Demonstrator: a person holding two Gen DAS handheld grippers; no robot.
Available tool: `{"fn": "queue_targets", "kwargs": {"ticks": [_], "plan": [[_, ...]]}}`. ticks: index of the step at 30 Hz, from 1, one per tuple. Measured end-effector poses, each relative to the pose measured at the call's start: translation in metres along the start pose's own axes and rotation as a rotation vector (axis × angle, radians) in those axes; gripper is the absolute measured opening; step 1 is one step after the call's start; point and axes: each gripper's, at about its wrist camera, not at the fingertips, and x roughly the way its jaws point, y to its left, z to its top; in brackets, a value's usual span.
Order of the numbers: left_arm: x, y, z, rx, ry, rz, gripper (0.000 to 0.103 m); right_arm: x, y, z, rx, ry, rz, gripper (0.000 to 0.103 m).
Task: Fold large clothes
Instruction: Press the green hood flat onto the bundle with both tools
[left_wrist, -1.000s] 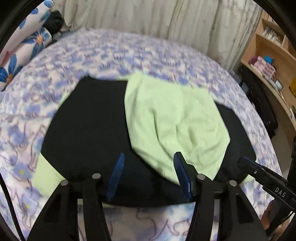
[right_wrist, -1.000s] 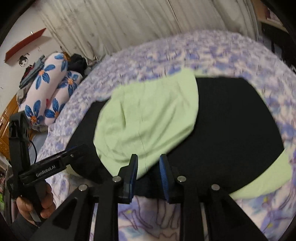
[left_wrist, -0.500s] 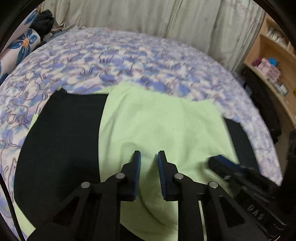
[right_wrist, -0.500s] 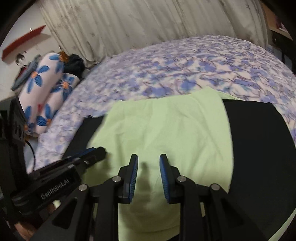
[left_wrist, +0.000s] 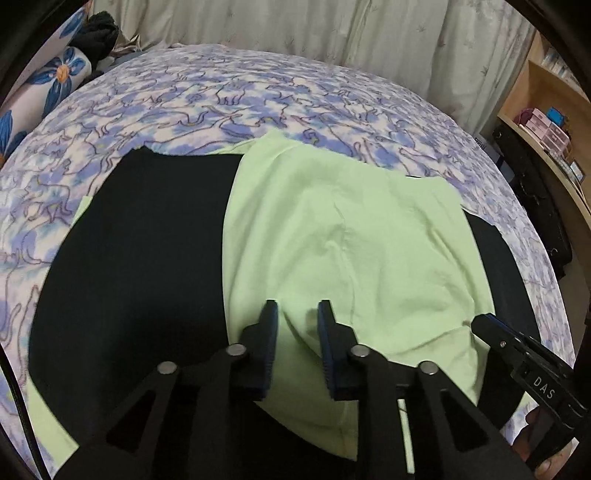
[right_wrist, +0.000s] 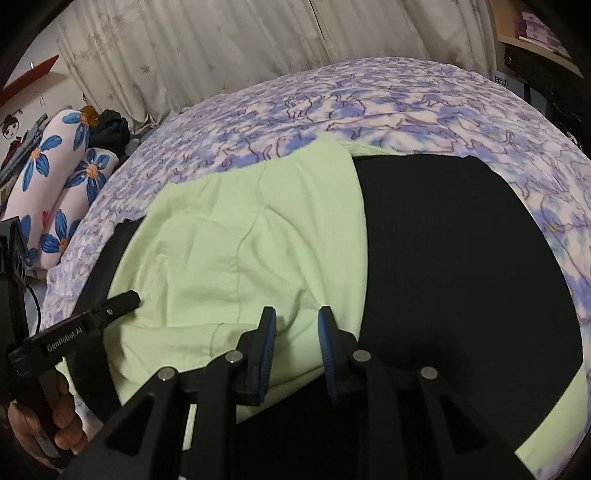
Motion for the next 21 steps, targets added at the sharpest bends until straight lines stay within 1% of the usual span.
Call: {"fn": "queue_targets", "kwargs": {"ticks": [2, 4, 13, 15, 16, 17, 21], "plan": [[-0.01, -0.006, -0.002, 0.012, -0.01, 0.014, 0.031, -0.008, 0.005, 0.001, -0.003, -0.014, 0.007, 0.023], [-0.021, -0.01, -0.004, 0.018, -0.017, 0.025, 0.033, -0.017, 0.008, 0.001, -0.007, -0.026, 0.014, 0.023], [-0.072, -0.021, -0.018, 0.009, -0.03, 0.04, 0.034, -0.07, 0.025, 0.001, -0.023, -0.093, 0.037, 0.023], [-0.087, -0.023, -0.023, 0.008, -0.037, 0.046, 0.038, -0.083, 0.028, -0.002, -0.025, -0.104, 0.035, 0.023], [-0.093, -0.024, -0.025, 0.007, -0.042, 0.047, 0.043, -0.088, 0.029, -0.004, -0.025, -0.107, 0.034, 0.023], [-0.1, -0.026, -0.027, 0.006, -0.048, 0.048, 0.045, -0.094, 0.03, -0.006, -0.026, -0.111, 0.036, 0.023], [-0.132, -0.032, -0.041, 0.016, -0.082, 0.059, 0.046, -0.116, 0.035, -0.017, -0.036, -0.12, 0.038, 0.024]]}}
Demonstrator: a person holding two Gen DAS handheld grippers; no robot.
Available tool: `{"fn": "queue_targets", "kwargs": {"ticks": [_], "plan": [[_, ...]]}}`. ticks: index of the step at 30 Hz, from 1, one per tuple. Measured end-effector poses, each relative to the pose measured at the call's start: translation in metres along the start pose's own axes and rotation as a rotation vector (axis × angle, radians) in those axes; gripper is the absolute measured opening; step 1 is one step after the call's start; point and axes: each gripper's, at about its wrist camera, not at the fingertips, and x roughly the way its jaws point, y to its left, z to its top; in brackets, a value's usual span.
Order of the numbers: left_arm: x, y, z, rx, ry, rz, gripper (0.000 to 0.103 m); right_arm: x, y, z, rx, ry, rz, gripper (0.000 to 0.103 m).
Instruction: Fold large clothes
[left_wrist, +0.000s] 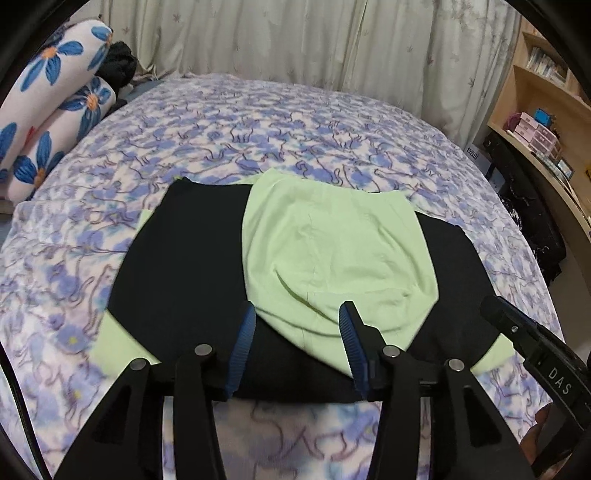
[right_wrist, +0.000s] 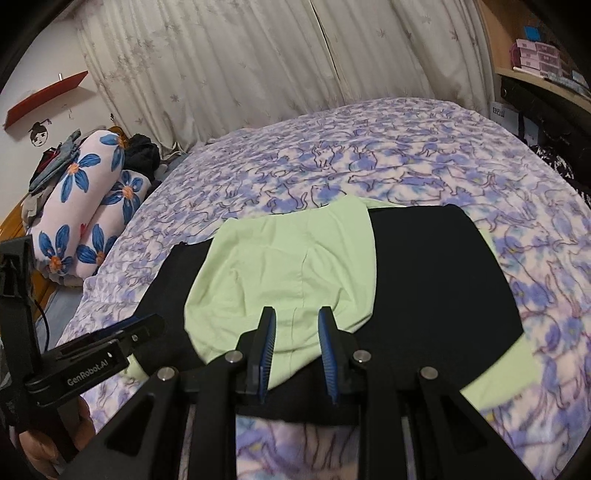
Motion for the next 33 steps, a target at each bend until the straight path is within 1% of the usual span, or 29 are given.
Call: {"fn": "queue_targets", "kwargs": {"ticks": [6, 8, 11, 14, 20, 26, 29, 33], "plan": [[-0.037, 0.001, -0.017, -0.013, -0.025, -0.005, 0.05, -0.03, 0.006, -0.017, 0.007, -0.01, 0.023, 0.025], [-0.047, 0.005, -0.024, -0.022, -0.033, -0.008, 0.053, -0.038, 0.008, -0.023, 0.005, -0.019, 0.027, 0.031], [-0.056, 0.011, -0.034, -0.026, -0.037, -0.008, 0.056, -0.045, 0.013, -0.033, -0.007, -0.025, 0.022, 0.032], [-0.06, 0.017, -0.046, -0.03, -0.027, -0.004, 0.057, -0.044, 0.017, -0.042, -0.014, -0.021, 0.027, 0.033], [-0.04, 0.029, -0.07, -0.035, 0.033, 0.006, 0.057, -0.031, 0.024, -0.057, -0.052, -0.014, 0.011, 0.033], [-0.006, 0.046, -0.087, -0.081, 0.104, 0.0, 0.057, -0.013, 0.024, -0.062, -0.049, 0.002, 0.025, 0.033], [0.009, 0.056, -0.092, -0.111, 0.131, -0.016, 0.057, -0.003, 0.024, -0.062, -0.051, 0.008, 0.028, 0.033], [0.03, 0.068, -0.096, -0.175, 0.162, -0.07, 0.057, 0.01, 0.025, -0.061, -0.049, 0.017, 0.033, 0.033]]}}
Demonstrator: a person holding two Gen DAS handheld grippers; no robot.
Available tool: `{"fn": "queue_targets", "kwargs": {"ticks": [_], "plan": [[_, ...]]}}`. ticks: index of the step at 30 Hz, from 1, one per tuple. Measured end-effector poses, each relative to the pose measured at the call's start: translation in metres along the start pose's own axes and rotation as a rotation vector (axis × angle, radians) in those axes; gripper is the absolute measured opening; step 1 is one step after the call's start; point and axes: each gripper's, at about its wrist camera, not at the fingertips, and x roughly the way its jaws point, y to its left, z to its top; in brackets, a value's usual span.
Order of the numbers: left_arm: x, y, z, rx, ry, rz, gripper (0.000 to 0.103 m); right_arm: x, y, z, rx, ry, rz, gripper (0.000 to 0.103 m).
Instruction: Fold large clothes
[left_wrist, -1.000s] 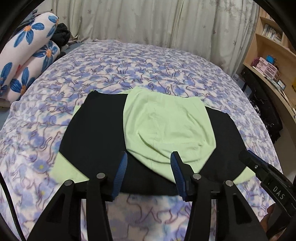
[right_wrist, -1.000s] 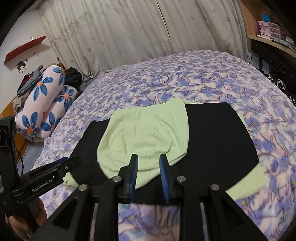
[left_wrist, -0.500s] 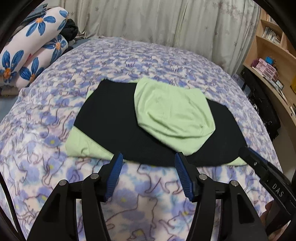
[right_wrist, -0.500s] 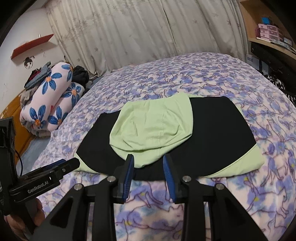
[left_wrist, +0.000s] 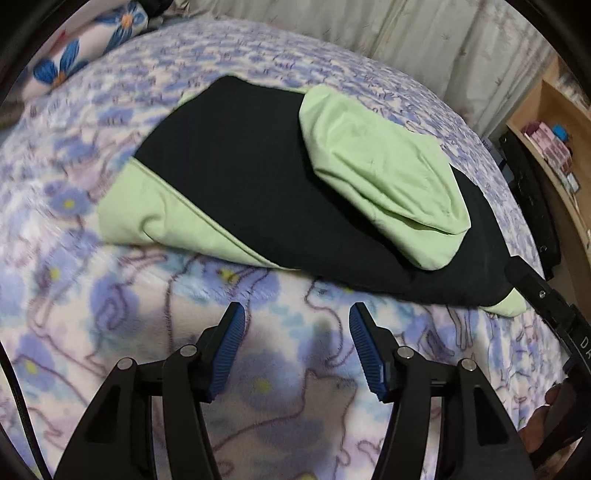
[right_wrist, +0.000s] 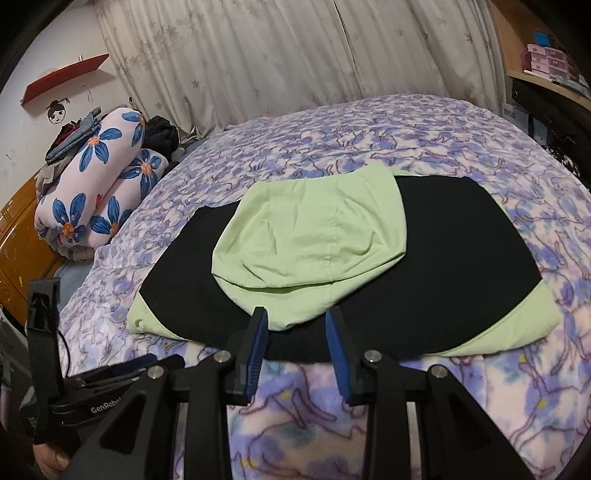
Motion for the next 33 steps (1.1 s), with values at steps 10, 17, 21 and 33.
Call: {"fn": "queue_targets", "kwargs": {"ticks": [10, 17, 21, 33], "plan": [[0.032, 0.022, 0.015, -0.118, -0.035, -0.119, 0.061, 0.033, 0.0, 0.004, -0.007, 0.037, 0.004, 0.033], [0.052, 0.037, 0.044, -0.197, -0.096, -0.167, 0.064, 0.055, 0.002, 0.025, -0.027, 0.019, -0.015, 0.032], [0.058, 0.036, 0.064, -0.216, -0.15, -0.157, 0.062, 0.077, 0.003, 0.043, -0.047, -0.003, -0.041, 0.032], [0.011, -0.019, 0.077, -0.003, -0.411, 0.015, 0.008, 0.125, 0.005, 0.019, -0.158, 0.087, -0.113, 0.032]]}}
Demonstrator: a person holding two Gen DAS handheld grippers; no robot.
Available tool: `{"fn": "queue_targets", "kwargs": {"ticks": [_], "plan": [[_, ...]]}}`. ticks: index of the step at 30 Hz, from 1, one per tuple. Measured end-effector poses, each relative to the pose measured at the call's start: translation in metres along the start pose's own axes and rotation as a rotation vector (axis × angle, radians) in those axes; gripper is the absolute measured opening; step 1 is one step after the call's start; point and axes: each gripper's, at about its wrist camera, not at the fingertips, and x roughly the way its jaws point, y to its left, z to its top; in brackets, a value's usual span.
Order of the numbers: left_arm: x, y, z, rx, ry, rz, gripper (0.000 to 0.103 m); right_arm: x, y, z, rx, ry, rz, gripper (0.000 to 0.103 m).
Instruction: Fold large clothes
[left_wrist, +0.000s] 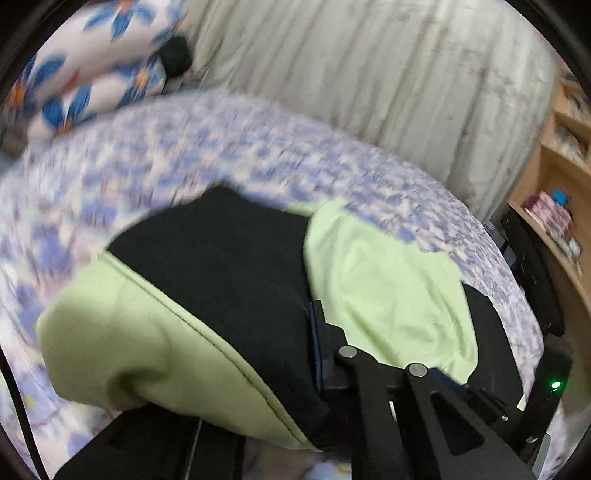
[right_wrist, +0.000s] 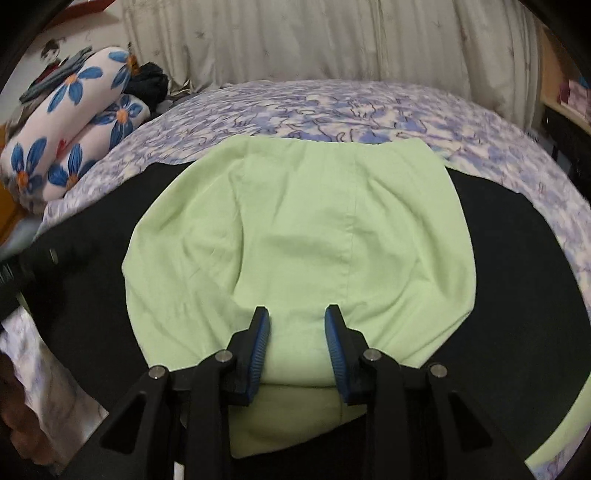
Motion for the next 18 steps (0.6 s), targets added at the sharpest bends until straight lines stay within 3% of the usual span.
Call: {"fn": "queue_targets", "kwargs": {"ticks": [5, 11, 13, 15, 18], "plan": [[-0.021, -0.065, 0.014, 0.152, -0.091, -0.028, 0.008, -0.004, -0.022, -0.005, 0.117, 0.009, 0.104, 0.032], [-0.014, -0.149, 0.025, 0.313, -0.088, -0.085, 0.008, -0.016, -0.056, -0.013, 0.297, 0.052, 0.26, 0.032], [-0.013, -0.184, 0.019, 0.402, -0.089, -0.103, 0.008, -0.035, -0.089, -0.023, 0.438, 0.055, 0.332, 0.031], [-0.01, -0.224, 0.006, 0.513, -0.089, -0.121, 0.008, -0.059, -0.122, -0.035, 0.534, 0.016, 0.322, 0.031], [-0.002, -0.278, -0.027, 0.674, -0.054, -0.157, 0.008, -0.1, -0.172, -0.056, 0.607, -0.069, 0.153, 0.031]]}}
